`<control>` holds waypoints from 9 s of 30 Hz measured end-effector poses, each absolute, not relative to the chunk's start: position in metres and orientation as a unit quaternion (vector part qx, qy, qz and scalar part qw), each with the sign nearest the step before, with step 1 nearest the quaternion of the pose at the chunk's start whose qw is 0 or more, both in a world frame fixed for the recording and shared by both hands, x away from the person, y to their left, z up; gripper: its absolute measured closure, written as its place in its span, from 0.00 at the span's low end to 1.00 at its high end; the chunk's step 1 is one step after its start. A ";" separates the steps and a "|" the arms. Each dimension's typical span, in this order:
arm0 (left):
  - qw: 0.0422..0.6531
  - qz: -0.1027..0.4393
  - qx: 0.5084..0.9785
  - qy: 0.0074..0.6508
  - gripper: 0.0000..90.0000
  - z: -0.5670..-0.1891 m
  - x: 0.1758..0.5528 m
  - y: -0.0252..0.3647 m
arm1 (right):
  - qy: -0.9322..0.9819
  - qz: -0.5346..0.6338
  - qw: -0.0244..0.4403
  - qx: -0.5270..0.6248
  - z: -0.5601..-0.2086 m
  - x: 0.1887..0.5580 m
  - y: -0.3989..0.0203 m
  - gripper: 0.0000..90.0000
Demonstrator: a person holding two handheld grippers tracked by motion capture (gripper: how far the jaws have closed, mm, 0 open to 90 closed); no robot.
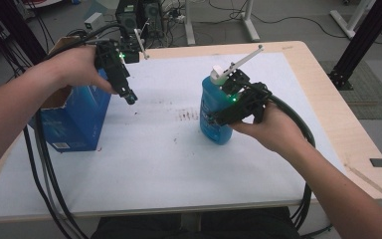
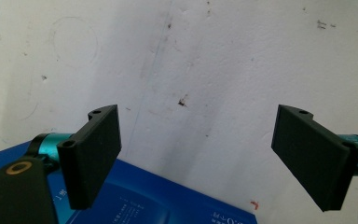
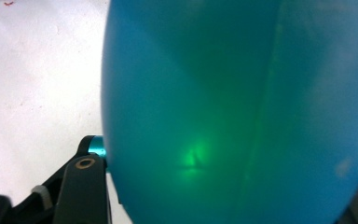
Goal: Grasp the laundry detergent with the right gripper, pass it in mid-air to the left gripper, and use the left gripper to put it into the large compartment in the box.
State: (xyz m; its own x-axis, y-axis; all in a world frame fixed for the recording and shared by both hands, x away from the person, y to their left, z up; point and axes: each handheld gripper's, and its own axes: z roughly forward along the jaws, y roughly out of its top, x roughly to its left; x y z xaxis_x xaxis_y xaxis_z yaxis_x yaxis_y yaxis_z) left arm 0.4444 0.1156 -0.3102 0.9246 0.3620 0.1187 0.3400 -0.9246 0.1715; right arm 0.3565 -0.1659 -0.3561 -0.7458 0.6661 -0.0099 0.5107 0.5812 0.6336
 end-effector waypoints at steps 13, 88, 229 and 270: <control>0.077 0.075 0.978 0.179 0.18 -0.309 0.444 0.114 | 0.874 0.323 0.122 0.342 -0.357 0.356 -0.169 0.49; 0.170 0.055 0.984 0.004 0.24 -0.144 0.391 0.036 | 0.931 0.364 -0.012 0.013 -0.221 0.404 -0.107 0.51; 0.191 0.169 0.857 0.448 0.42 -0.101 0.375 0.258 | 0.932 0.246 0.024 0.267 -0.279 0.450 -0.297 0.15; 0.128 0.121 0.869 0.462 0.42 -0.253 0.400 0.257 | 0.921 0.257 0.019 0.290 -0.285 0.444 -0.315 0.15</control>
